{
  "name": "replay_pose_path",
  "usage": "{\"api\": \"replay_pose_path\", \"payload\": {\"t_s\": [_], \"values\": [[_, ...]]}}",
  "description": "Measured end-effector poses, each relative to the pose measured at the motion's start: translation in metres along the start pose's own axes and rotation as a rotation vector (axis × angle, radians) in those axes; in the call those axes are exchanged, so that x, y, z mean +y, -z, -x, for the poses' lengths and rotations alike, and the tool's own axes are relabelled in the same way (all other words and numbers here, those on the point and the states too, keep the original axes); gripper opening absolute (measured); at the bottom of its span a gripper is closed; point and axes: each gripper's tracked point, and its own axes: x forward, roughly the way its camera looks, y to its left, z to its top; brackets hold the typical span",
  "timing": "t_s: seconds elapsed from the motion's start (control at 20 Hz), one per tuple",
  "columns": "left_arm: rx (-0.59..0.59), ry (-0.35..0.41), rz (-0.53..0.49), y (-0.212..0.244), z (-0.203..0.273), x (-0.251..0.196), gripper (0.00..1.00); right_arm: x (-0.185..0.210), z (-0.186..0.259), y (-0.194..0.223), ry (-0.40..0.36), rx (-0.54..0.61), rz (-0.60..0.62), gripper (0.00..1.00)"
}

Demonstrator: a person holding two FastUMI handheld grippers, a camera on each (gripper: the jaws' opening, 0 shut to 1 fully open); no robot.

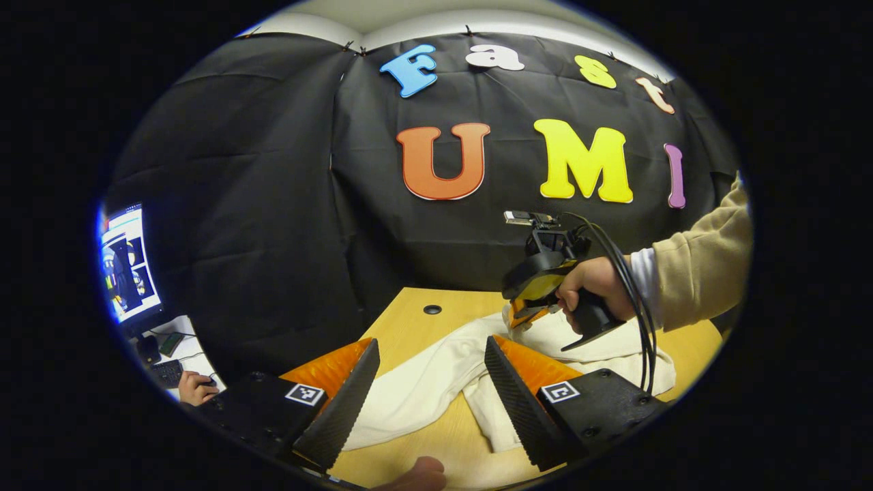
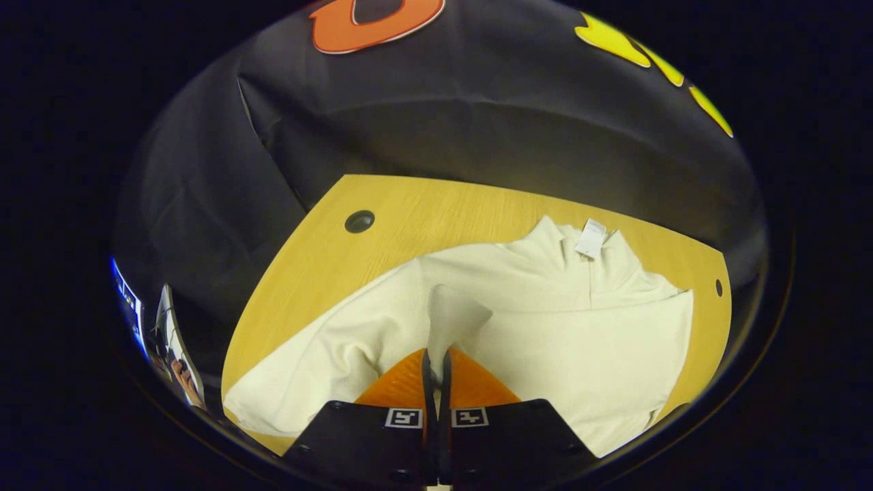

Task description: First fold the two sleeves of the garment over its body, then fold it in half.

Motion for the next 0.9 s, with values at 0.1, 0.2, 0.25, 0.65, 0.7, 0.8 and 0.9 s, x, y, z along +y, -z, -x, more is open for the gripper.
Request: {"api": "replay_pose_path", "payload": {"t_s": [0.1,0.2,0.25,0.65,0.7,0.8,0.9], "values": [[0.011,-0.001,0.007,0.005,0.007,0.001,0.99,0.002,-0.014,0.008,0.012,0.028,0.012,0.02],[0.017,-0.012,0.013,0.009,0.011,0.006,0.99,0.01,-0.019,0.004,-0.02,0.014,-0.027,0.05],[0.02,-0.027,0.016,0.011,0.011,0.012,0.99,0.016,-0.02,0.001,-0.043,-0.002,-0.047,0.15],[0.093,-0.171,0.018,0.038,-0.004,0.066,0.99,0.008,0.071,-0.028,-0.101,-0.162,0.159,0.77],[0.105,-0.184,0.022,0.041,-0.007,0.071,0.99,0.002,0.087,-0.031,-0.105,-0.192,0.19,0.84],[0.141,-0.215,0.039,0.05,-0.01,0.085,0.99,-0.012,0.113,-0.03,-0.132,-0.228,0.214,0.87],[0.18,-0.254,0.057,0.061,-0.014,0.096,0.99,-0.039,0.138,-0.025,-0.122,-0.249,0.223,0.93]]}}
